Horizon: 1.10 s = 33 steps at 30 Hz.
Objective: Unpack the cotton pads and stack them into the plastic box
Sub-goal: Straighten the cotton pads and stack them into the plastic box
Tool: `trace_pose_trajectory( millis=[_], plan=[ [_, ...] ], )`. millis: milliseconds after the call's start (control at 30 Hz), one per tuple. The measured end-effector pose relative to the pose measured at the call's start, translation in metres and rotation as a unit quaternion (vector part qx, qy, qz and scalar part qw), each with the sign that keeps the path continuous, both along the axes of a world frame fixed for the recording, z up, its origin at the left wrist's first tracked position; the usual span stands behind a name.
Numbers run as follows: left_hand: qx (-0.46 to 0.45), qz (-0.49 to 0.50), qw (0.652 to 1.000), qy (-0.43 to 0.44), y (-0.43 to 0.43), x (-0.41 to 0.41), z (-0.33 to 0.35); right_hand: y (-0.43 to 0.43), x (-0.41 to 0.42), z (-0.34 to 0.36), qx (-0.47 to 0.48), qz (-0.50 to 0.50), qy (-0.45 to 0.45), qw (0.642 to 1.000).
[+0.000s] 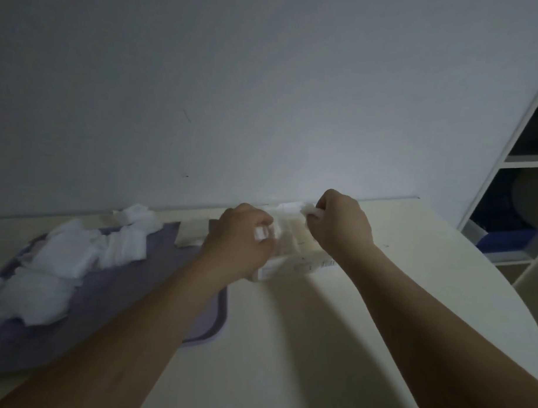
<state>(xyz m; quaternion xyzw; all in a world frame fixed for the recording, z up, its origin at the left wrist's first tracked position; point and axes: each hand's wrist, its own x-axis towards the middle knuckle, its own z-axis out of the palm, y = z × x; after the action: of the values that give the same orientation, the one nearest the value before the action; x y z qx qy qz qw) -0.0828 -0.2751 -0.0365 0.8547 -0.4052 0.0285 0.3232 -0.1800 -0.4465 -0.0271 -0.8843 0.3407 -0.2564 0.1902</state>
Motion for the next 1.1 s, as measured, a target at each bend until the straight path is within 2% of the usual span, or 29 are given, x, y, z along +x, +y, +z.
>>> trace_pose_trajectory(
  millis=[67, 133, 300, 433, 767, 833, 900, 967, 1100],
  plan=[
    [-0.006, -0.002, 1.000, -0.008, -0.001, -0.003, -0.003, 0.007, 0.007, -0.002, -0.043, -0.001, 0.038, 0.998],
    [-0.015, 0.000, 1.000, -0.009, -0.002, -0.003, -0.004, 0.015, 0.012, -0.003, -0.040, 0.010, 0.062, 0.997],
    [-0.033, -0.001, 0.999, -0.009, -0.001, 0.000, -0.010, 0.015, 0.013, -0.003, 0.054, 0.052, 0.094, 0.993],
    [-0.043, 0.013, 0.998, -0.047, 0.003, 0.005, -0.019, 0.007, 0.007, 0.005, 0.127, 0.103, 0.103, 0.981],
    [-0.071, -0.010, 0.992, -0.105, -0.001, 0.007, -0.035, 0.022, 0.007, -0.003, 0.089, 0.090, 0.066, 0.990],
    [-0.101, -0.010, 0.992, -0.081, 0.003, 0.007, -0.027, 0.021, 0.002, 0.004, 0.083, 0.097, 0.075, 0.989],
    [-0.134, 0.039, 0.989, -0.057, 0.014, 0.018, -0.014, 0.022, -0.001, 0.011, 0.078, 0.104, 0.087, 0.988],
    [-0.063, 0.080, 0.994, -0.028, 0.028, 0.043, -0.006, 0.021, -0.003, 0.017, 0.069, 0.106, 0.097, 0.987],
    [0.181, 0.086, 0.980, 0.020, 0.053, 0.080, -0.010, 0.020, 0.000, 0.021, 0.040, 0.093, 0.120, 0.988]
  ],
)
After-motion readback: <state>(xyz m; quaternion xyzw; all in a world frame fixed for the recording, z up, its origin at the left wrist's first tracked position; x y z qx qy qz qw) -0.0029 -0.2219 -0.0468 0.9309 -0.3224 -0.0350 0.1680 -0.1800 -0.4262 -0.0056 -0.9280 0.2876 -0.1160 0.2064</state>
